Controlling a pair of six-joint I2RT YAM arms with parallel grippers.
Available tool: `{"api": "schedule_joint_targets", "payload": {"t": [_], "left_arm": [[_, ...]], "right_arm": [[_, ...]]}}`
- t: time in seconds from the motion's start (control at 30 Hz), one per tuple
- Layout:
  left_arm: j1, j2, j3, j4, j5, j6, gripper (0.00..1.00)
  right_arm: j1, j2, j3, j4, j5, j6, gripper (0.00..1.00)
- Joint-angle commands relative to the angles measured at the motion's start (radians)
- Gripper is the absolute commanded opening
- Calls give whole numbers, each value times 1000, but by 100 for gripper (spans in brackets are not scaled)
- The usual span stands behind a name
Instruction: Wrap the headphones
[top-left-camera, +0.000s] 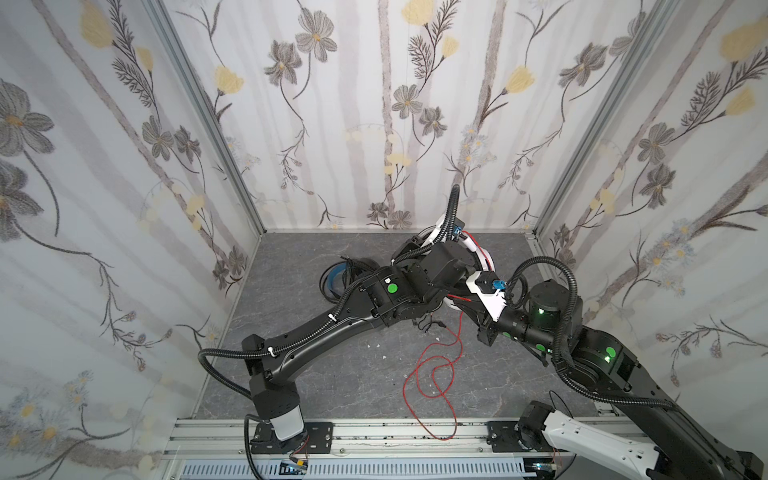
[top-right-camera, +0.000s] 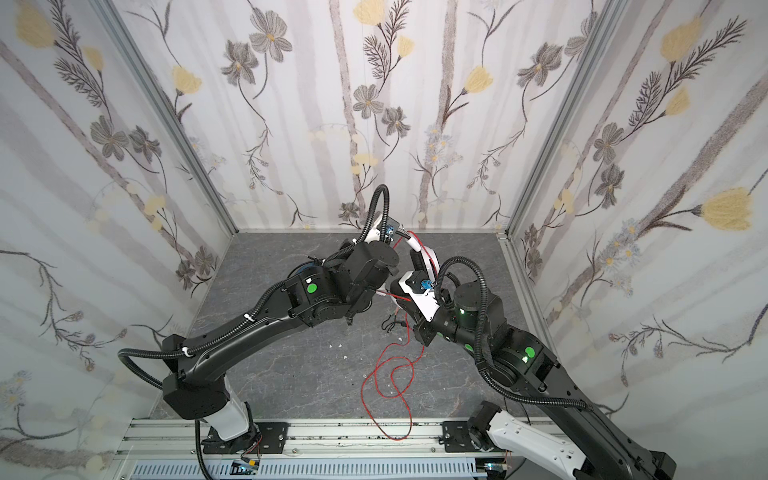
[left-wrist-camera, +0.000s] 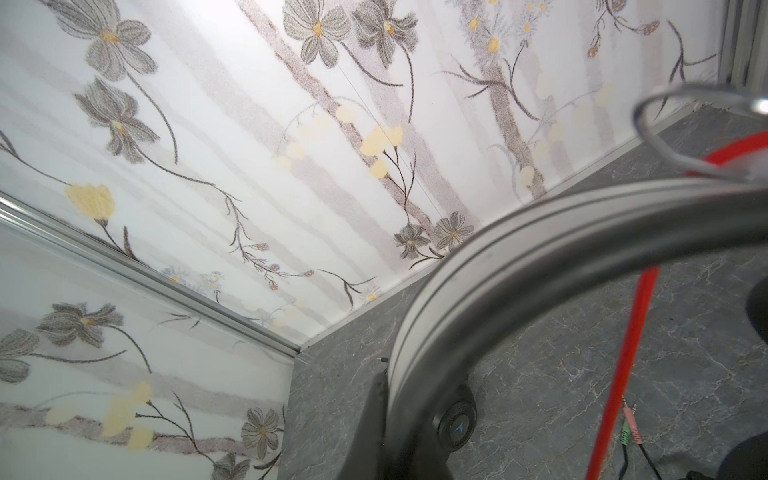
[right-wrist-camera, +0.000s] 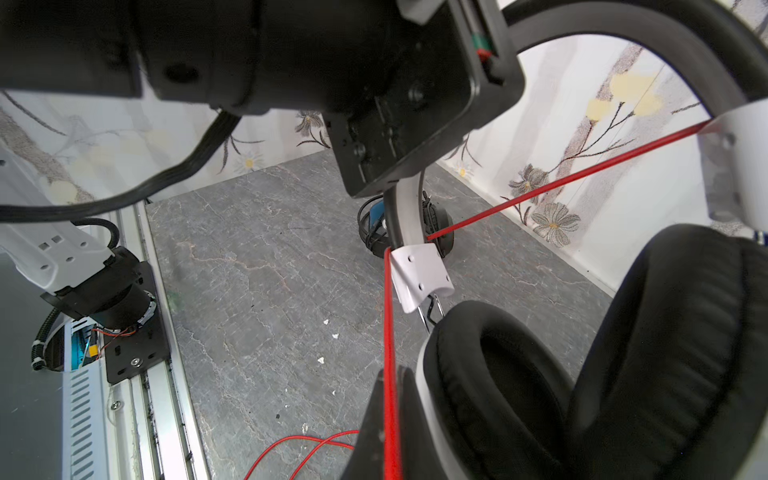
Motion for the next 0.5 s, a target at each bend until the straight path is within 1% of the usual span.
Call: {"api": "schedule_joint_targets", "payload": {"t": [0.0, 0.1, 0.17, 0.23, 0.33, 0.47], "left_arm": [[2, 4, 23, 31, -124, 131, 0], [2, 6, 49, 39, -132, 156, 0], [1, 14, 81, 33, -131, 161, 0], [3, 25, 122, 21, -127, 156, 0], [3, 55, 221, -29, -111, 103, 0], [1, 126, 434, -143, -86, -23, 0]], "right_arm": [[-3, -34, -24, 50, -16, -6, 2], [-6, -72, -71, 77, -98, 2, 5], [-10, -84, -100, 104, -176, 27, 6], [-12, -84, -128, 135, -280, 51, 6], [-11, -78, -172, 196, -365, 84, 3], [-14, -53, -207, 265, -386, 92, 3]]}}
